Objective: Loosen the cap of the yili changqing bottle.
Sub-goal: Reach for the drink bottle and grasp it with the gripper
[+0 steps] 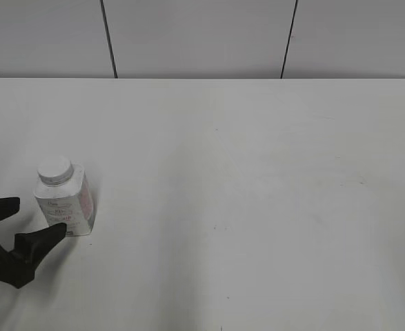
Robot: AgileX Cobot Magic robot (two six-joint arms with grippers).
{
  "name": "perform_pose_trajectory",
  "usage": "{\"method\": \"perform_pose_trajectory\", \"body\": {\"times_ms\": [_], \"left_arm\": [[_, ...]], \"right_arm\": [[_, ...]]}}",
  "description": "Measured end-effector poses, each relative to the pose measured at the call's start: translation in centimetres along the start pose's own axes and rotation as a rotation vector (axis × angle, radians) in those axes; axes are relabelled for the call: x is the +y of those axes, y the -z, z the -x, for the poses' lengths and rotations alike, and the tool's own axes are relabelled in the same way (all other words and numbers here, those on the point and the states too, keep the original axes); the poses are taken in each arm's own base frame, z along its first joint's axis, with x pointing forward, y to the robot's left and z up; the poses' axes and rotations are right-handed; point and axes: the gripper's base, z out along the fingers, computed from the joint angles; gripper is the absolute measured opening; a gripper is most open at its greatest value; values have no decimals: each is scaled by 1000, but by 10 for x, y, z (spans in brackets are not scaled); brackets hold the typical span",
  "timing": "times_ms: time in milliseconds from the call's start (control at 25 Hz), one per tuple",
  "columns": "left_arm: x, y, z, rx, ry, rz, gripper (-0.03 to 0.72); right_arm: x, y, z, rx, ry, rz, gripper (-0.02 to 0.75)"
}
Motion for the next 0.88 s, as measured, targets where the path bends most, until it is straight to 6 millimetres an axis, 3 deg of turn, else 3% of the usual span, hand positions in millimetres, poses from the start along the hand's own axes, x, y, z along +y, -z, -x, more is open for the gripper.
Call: {"method": "perform_pose_trajectory", "body": {"times_ms": [480,880], "left_arm": [[19,-36,-4,3,-31,-54,587],[25,-52,0,-28,-83,-117,586]], "right_arm": [[0,0,0,0,0,0,587],[0,0,0,0,0,0,587]]}}
